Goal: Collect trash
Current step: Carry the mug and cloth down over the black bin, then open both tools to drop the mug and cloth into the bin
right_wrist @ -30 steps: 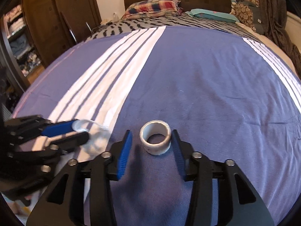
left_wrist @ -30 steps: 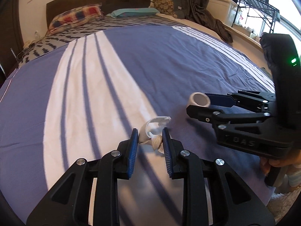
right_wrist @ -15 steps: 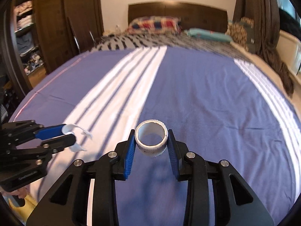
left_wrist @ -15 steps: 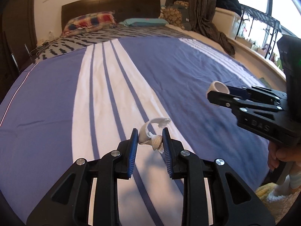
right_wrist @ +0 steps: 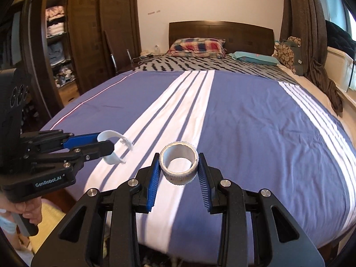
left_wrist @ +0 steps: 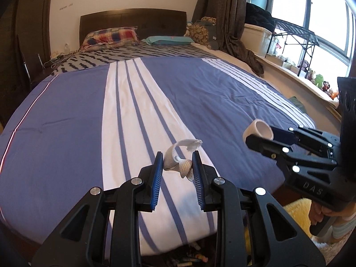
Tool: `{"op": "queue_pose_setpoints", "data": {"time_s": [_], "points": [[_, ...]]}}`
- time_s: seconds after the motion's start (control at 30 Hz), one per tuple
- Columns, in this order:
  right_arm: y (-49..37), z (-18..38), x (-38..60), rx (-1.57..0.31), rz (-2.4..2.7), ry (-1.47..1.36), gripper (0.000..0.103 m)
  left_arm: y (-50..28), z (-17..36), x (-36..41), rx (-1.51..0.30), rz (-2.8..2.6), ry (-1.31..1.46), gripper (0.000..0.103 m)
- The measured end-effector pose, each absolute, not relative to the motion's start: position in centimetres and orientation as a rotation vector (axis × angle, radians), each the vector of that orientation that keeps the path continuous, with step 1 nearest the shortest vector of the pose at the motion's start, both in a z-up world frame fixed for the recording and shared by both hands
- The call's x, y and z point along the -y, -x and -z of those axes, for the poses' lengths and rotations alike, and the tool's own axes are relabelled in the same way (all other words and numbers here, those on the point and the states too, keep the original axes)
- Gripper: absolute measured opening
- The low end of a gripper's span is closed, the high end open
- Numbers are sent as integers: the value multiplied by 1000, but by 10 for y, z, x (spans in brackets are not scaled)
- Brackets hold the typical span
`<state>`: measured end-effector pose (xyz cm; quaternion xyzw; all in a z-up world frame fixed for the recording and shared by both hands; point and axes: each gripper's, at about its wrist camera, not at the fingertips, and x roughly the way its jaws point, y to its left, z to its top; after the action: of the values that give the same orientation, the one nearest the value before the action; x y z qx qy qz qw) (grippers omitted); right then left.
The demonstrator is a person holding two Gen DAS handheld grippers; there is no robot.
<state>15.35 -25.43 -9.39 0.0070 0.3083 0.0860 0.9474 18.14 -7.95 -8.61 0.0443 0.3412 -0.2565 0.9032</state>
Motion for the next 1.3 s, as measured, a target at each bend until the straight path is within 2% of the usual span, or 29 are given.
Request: {"op": "queue_pose_setpoints", "data": {"time_s": [0.2,0.6,0.97,1.3], "points": [[-114,128,234,-680,-228,-78,34,-138,113,64,-753,527,-83,25],[-60,208,223,-863,-230,-124,34,-87,206,39,-952,498,-57,25],[-51,272,224,-1009,-196,-139,34,-76,299,41,-1166,494,-54,25],[-63,315,217,-1155,-194,-154,34,-88,341,56,-1301,500,-61,25]]}}
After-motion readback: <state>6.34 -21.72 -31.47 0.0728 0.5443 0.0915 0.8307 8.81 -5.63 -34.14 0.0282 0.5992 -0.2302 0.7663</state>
